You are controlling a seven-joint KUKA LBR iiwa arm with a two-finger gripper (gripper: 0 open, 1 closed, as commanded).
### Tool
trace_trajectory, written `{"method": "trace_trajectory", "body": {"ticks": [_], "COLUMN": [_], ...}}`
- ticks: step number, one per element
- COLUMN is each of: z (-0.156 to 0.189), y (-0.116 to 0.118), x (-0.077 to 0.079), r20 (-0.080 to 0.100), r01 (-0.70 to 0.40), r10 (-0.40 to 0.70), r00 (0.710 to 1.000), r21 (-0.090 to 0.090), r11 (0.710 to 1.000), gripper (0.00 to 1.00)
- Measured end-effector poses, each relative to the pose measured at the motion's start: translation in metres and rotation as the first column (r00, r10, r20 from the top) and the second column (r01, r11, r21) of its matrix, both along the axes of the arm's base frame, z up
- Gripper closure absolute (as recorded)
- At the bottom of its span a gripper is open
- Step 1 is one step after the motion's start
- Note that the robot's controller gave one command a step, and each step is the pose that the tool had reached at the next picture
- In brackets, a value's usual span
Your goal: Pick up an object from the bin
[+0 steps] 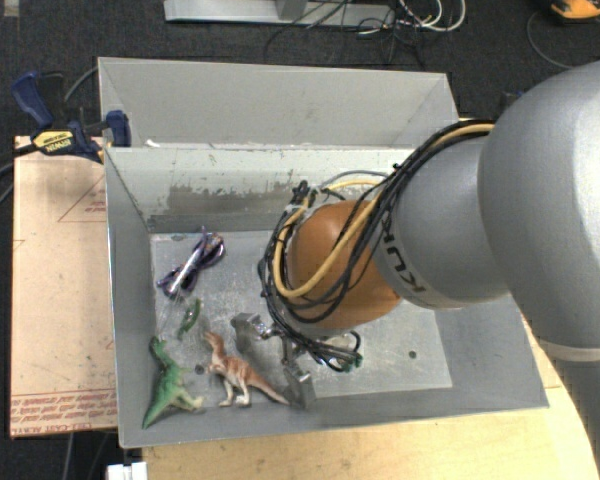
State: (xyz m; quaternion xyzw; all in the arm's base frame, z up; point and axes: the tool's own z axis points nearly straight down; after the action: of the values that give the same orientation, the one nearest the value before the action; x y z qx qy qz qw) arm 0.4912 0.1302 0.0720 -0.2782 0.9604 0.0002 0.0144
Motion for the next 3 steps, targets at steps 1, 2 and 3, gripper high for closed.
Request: {"method": "trace_trajectory", "body": {"ticks": [1, 2, 3], "z": [-0.001, -0.001, -0.001], "y": [0.005, 0.044, 0.055], "x": [0.000, -0.001, -0.004], "r20": [-0.002, 0.005, 0.007], "r01": [-0.243, -0.311, -0.472], "r10": [0.243, 0.311, 0.472], "r00": [0.970, 0.950, 0.881], "r21": [-0.007, -0.009, -0.012], "r11": [0.970, 0.950, 0.881], "gripper": [0.00, 0.00, 1.00]}}
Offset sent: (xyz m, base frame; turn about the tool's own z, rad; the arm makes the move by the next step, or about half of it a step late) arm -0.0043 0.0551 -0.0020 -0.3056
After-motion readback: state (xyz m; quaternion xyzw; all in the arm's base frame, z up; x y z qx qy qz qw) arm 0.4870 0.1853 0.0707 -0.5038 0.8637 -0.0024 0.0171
